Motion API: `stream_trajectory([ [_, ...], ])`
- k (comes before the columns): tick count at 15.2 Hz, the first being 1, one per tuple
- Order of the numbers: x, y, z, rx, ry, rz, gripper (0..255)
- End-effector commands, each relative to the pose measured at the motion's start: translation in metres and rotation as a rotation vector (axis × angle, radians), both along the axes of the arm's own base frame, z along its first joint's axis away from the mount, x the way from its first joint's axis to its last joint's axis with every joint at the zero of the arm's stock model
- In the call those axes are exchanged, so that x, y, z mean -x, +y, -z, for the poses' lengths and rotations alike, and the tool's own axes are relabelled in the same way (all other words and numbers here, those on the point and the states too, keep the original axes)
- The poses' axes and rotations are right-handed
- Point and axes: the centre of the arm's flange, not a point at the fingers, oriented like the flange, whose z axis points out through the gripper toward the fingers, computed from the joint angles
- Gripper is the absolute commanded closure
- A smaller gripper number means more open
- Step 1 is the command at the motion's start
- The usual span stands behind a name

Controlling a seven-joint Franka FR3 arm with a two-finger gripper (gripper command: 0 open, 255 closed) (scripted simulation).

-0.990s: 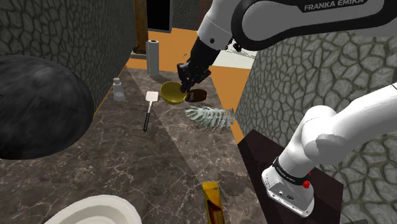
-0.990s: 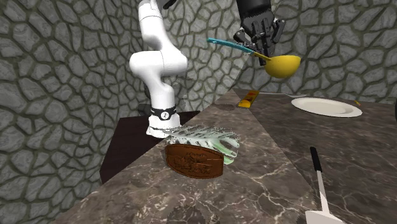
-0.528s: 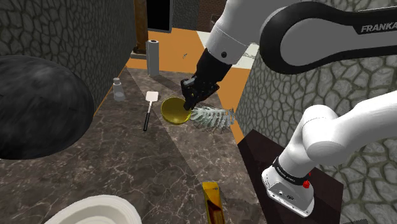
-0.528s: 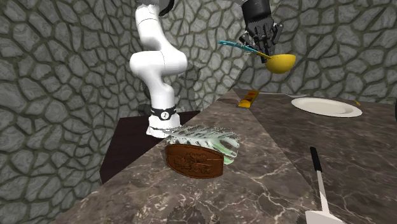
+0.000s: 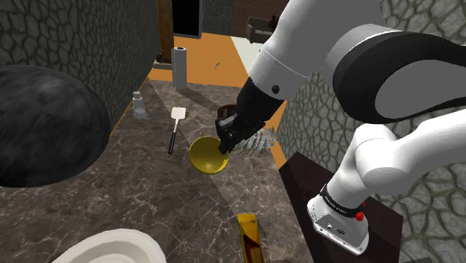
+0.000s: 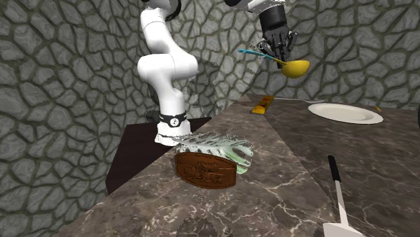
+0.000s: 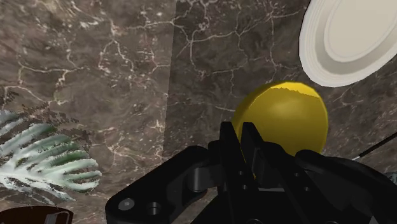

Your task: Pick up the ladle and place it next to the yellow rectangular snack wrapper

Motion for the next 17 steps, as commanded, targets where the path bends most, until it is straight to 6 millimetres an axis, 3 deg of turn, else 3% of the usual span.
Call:
stream_trajectory([
  [1,0.001,0.000,0.010,0.000,0.000,0.001,255],
  [17,0.001,0.000,0.095,0.000,0.000,0.001,255],
])
